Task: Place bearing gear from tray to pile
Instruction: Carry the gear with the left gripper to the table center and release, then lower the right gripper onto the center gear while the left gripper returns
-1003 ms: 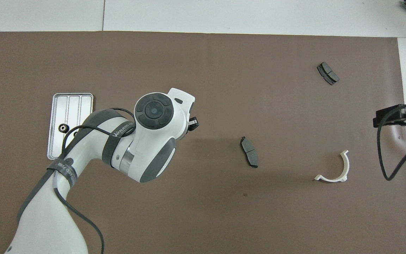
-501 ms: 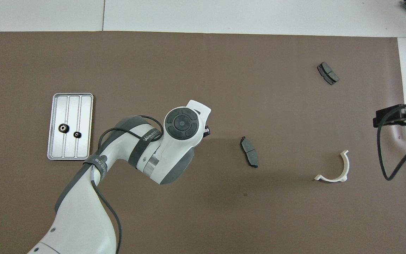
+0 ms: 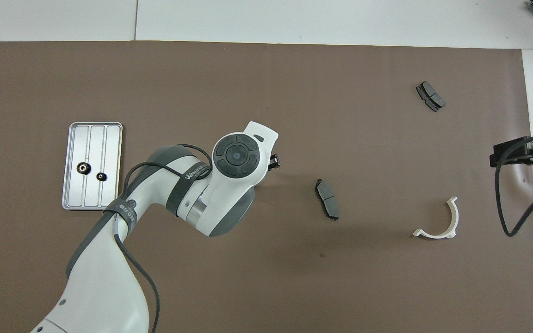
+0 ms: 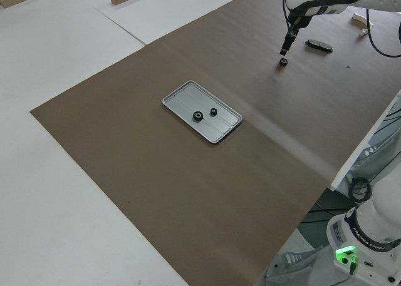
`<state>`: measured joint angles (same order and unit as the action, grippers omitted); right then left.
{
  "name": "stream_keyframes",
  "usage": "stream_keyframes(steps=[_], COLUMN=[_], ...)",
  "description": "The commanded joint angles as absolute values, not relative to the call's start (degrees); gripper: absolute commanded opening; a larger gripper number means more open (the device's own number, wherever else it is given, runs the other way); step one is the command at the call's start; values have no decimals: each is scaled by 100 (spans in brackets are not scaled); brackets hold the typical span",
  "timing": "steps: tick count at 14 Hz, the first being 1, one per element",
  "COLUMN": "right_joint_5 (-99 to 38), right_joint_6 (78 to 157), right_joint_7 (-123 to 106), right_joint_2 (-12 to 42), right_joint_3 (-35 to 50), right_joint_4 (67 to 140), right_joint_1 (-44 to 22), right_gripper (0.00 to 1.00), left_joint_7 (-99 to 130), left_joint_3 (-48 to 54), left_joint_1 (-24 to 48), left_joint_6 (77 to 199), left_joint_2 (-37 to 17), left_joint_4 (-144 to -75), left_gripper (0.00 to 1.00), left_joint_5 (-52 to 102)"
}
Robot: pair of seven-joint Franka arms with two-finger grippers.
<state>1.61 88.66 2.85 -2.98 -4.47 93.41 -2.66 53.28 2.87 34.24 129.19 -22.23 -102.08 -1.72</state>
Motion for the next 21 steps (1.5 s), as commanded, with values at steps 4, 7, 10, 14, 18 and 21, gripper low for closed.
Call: stream_keyframes(steps=[4,7,10,14,18,21], right_joint_5=[132,27,18,-9,-237,-246], right_joint_6=[8815,9392,10053,10457,11651,12242], right_joint_7=[106,176,368,982,2475,3206], right_joint_2=[-448,-492,-387,306,1263,1774], right_joint_3=[-475,-440,-448,-439,-439,-439], right_joint_4=[9413,9685,10063,9984,9888,9844], right_joint_1=[-167,-412,-948,-1764,-2687,-3250], right_gripper=[100,100,100,100,100,100], left_joint_7=[2922,1754,391,-377,-633,-633], left_joint_3=[308,290,290,290,290,290], left_joint_1=[1989,1329,652,116,-141,-149], left_joint_6=[12024,11944,11997,12242,12972,12981], left_joint_2=[-1732,-1679,-1582,-1424,-1222,-1187], left_joint_4=[-10265,-10379,-10660,-11108,-11855,-11926], left_gripper=[80,77,73,71,70,69], left_joint_5=[-237,-229,-229,-229,-229,-220])
